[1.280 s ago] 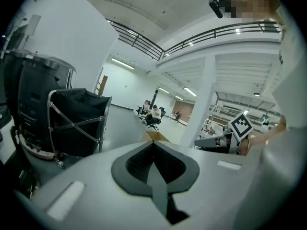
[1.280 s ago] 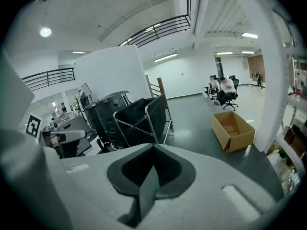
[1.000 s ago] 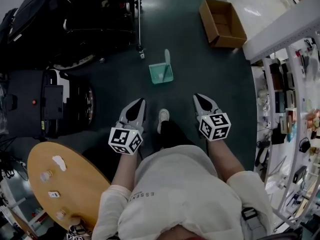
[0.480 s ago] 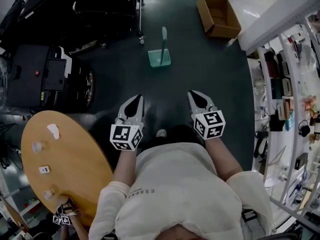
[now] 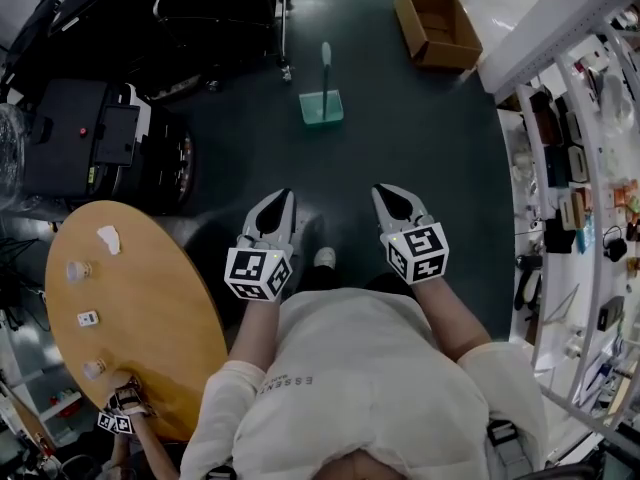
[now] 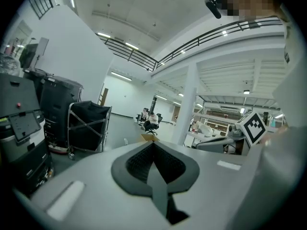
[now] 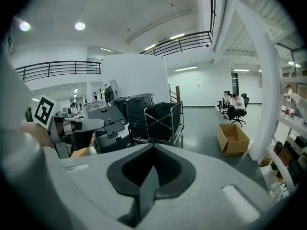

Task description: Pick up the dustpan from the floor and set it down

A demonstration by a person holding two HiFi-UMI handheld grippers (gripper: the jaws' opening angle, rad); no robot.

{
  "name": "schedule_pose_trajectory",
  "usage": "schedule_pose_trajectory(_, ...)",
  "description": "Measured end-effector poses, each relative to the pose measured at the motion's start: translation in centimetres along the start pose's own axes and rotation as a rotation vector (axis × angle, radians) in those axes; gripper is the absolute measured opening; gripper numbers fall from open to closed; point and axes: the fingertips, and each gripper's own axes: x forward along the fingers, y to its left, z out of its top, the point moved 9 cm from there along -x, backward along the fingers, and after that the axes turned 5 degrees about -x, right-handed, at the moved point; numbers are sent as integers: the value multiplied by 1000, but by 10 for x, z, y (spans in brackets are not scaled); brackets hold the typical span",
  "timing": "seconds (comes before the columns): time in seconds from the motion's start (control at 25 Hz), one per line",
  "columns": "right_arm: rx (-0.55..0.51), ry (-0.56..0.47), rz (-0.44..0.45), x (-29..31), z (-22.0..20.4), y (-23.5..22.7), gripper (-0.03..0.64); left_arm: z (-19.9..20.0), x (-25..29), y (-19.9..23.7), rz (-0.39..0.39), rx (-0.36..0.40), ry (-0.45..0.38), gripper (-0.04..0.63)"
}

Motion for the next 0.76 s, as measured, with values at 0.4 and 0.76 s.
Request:
schedule_pose_trajectory(0.4,-19,-21,-43,-22,-1,-1,-11,2,-3,-15,-42,80,-6,17)
schedule_pose_trajectory(0.76,-21,-21,-57,-17,1,-3,-11,0,6,-19,-101,95,36,17)
